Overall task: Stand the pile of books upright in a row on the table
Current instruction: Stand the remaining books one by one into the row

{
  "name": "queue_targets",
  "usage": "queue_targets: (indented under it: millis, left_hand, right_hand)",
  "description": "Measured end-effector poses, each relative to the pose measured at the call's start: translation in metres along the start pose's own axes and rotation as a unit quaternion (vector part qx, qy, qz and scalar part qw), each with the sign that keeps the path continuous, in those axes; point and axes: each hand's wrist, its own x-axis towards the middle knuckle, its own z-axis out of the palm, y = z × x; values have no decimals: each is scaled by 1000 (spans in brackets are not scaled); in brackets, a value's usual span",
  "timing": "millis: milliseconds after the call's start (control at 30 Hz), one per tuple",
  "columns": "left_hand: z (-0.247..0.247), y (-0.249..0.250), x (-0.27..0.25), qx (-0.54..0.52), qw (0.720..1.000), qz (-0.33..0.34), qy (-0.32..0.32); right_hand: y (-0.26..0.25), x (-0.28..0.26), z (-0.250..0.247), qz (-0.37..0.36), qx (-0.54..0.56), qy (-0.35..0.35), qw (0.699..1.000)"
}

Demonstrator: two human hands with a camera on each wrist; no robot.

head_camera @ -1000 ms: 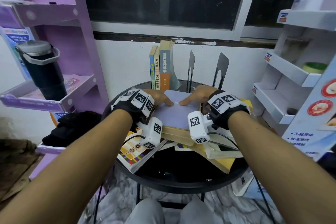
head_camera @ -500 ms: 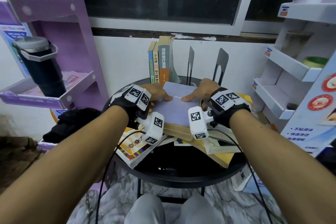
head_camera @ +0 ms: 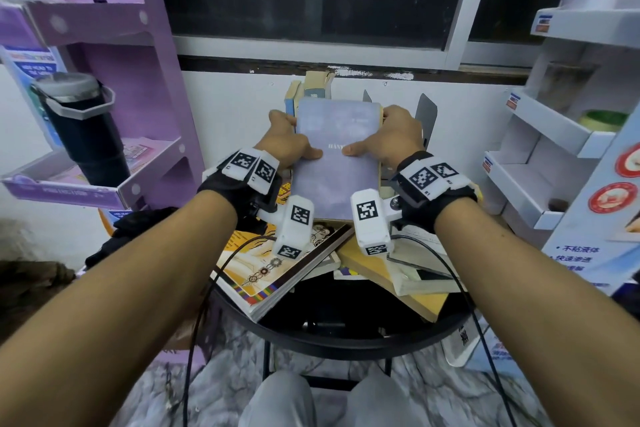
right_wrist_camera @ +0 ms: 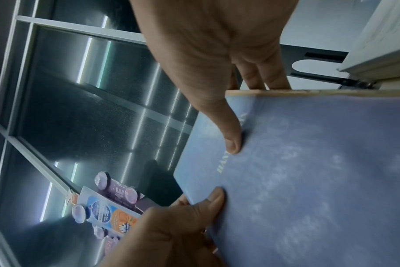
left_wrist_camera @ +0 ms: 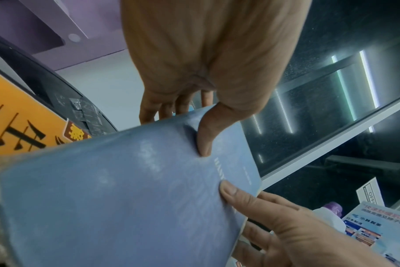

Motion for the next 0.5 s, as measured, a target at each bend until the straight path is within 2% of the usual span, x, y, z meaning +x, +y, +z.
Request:
queue_targets:
  millis: [167,400,500]
  left_hand:
    - [-11,-2,-5,-58,998,32,8]
    - [-23,-16,-20,-93,992,83,18]
    - [-24,-18,-24,-90,990,105,-3]
  right_hand:
    - [-6,-6,11,-41,93,37,994]
    - [-4,-21,30,-91,143,46,985]
    - [-1,-23,32,-93,153,36,983]
